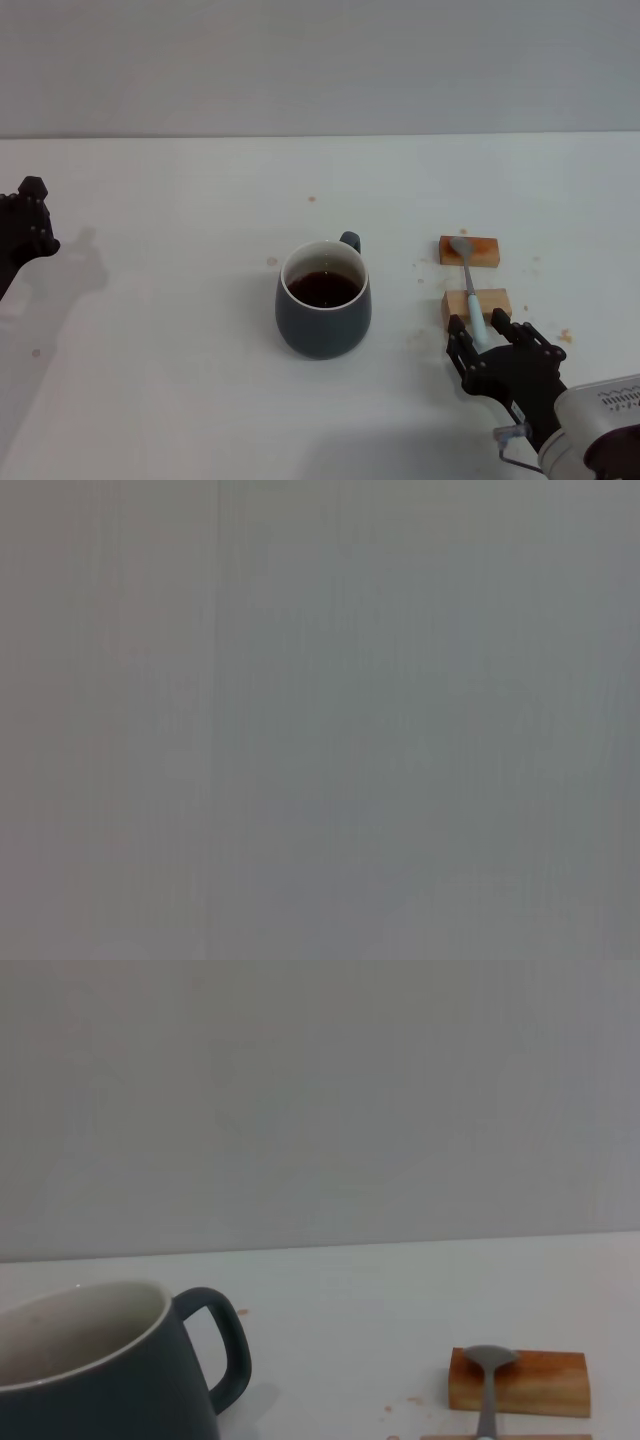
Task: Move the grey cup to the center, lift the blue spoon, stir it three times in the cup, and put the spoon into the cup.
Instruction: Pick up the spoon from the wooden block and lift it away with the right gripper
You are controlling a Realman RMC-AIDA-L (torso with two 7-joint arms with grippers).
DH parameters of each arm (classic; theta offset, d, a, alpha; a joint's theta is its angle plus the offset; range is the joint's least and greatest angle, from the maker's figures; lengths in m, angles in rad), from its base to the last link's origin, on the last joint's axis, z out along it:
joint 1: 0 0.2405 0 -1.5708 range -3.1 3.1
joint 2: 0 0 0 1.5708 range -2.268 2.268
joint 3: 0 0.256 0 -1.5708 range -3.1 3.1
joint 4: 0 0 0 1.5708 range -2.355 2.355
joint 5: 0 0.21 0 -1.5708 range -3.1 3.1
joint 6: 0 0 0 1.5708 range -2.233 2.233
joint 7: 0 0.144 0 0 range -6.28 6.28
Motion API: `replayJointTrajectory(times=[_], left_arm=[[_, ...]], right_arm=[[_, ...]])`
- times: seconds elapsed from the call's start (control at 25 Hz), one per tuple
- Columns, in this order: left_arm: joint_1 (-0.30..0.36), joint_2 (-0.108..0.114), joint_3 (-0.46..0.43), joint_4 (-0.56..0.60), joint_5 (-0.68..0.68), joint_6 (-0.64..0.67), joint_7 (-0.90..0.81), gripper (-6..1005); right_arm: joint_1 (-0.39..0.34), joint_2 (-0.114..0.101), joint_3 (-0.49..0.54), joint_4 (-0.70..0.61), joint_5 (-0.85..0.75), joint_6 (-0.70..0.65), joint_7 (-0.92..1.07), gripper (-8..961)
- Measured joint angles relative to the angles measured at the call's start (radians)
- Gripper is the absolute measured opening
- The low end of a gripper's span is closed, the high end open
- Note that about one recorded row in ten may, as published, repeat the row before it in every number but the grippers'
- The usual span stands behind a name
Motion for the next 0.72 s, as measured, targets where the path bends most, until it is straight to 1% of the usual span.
replayJointTrajectory(times=[0.08, 0.28, 0.72], left_arm=[[-0.002, 0.0, 0.0, -0.001, 0.0, -0.001, 0.0, -2], [-0.004, 0.0, 0.0, -0.001, 0.0, -0.002, 0.0, -2], [-0.006, 0.0, -0.003, -0.002, 0.0, -0.003, 0.0, -2]], right_arm=[[0.002, 0.0, 0.002, 0.0, 0.0, 0.001, 0.0, 668], [0.004, -0.001, 0.002, 0.001, -0.001, 0.002, 0.0, 521], [0.004, -0.002, 0.005, 0.001, -0.001, 0.003, 0.0, 413]])
